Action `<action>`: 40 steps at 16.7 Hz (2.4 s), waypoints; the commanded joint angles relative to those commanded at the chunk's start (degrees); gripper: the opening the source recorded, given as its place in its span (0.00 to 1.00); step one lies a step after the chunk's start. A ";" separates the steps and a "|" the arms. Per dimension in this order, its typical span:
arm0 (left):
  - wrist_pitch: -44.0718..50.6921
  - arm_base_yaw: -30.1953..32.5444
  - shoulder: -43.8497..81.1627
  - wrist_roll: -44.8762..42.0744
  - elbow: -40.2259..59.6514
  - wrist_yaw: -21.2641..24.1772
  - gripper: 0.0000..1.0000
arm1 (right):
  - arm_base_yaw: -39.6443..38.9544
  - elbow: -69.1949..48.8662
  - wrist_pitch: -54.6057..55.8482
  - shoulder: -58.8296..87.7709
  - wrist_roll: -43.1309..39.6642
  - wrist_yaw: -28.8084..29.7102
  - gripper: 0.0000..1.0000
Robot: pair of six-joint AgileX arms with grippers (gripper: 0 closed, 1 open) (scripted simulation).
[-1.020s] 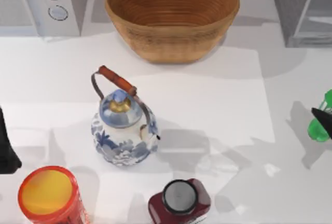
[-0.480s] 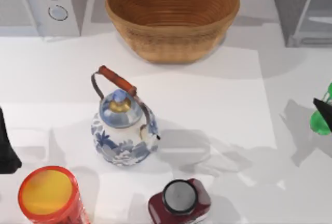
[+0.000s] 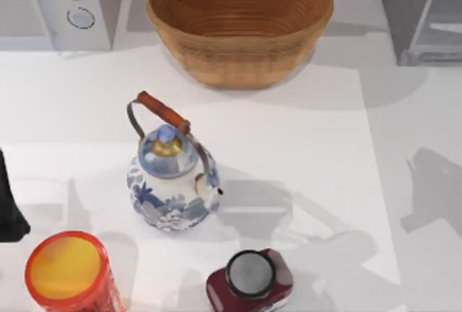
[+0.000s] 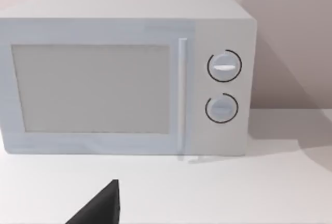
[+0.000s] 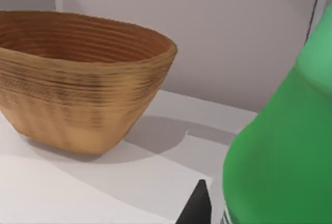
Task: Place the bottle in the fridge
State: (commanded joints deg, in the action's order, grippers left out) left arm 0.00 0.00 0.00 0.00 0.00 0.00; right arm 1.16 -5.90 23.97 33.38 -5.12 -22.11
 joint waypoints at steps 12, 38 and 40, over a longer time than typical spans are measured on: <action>0.00 0.00 0.00 0.00 0.00 0.00 1.00 | -1.16 5.90 -23.97 -33.38 5.12 22.11 0.01; 0.00 0.00 0.00 0.00 0.00 0.00 1.00 | 14.36 -47.51 35.98 70.09 5.17 6.65 0.01; 0.00 0.00 0.00 0.00 0.00 0.00 1.00 | 15.24 -49.79 38.54 78.08 5.48 6.76 0.01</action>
State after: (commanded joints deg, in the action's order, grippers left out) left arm 0.00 0.00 0.00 0.00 0.00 0.00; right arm 16.40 -55.69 62.51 111.46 0.36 -15.35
